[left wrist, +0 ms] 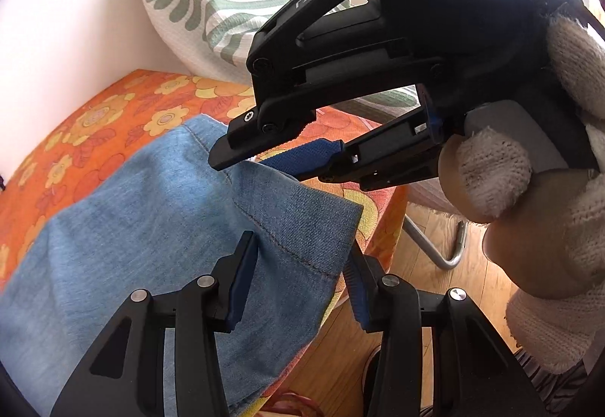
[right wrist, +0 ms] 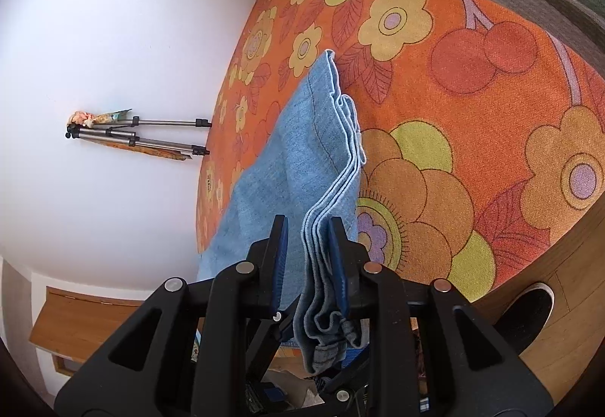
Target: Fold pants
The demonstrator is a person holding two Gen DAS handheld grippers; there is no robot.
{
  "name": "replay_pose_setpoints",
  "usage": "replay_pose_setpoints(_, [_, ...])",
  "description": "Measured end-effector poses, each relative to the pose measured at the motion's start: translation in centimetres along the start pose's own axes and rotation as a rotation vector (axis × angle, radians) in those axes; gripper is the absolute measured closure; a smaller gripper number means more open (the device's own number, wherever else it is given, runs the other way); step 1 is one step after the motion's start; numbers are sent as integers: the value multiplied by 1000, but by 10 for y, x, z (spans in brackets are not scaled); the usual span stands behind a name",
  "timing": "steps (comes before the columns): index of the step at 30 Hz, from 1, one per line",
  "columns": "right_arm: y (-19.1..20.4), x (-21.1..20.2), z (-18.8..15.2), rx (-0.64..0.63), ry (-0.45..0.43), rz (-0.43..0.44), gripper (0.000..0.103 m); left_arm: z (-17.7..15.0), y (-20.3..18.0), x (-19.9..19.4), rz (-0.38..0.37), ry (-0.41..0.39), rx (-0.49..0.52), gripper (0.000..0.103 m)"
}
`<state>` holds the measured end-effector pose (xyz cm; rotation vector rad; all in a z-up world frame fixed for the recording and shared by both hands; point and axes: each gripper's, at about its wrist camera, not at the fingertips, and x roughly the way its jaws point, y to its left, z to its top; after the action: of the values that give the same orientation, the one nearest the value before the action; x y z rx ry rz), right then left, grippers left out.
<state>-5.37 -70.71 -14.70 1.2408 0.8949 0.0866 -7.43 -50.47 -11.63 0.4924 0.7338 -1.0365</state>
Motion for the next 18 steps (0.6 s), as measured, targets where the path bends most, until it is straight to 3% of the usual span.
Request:
replay_pose_setpoints(2, [-1,-2,0,2,-2,5,79,0,2,3,2,3,-2,62])
replay_pose_setpoints(3, [-1,-3,-1,4,-4,7,79,1,4,4,-7,9,-6,74])
replay_pose_setpoints(4, [-2,-5,-1,1,-6,6,79,1,5,4,-6,10,-13,80])
replay_pose_setpoints(6, [-3,-8,-1,-7,-13,0,79,1,11,3,-23,6,-29,84])
replay_pose_setpoints(9, [-4,-16,-1,-31,-35,-53,79,1,22,-1,-52,4,-68,85])
replay_pose_setpoints(11, [-5,-18,-1,-45,-39,-89,73,1,24,-5,-63,-3,-82,85])
replay_pose_setpoints(13, [-8,-17,-2,-41,-25,-83,62,2,27,-6,-76,-8,-92,85])
replay_pose_setpoints(18, [-5,-10,-7,-45,14,-33,60,3,28,-7,-104,-4,-112,82])
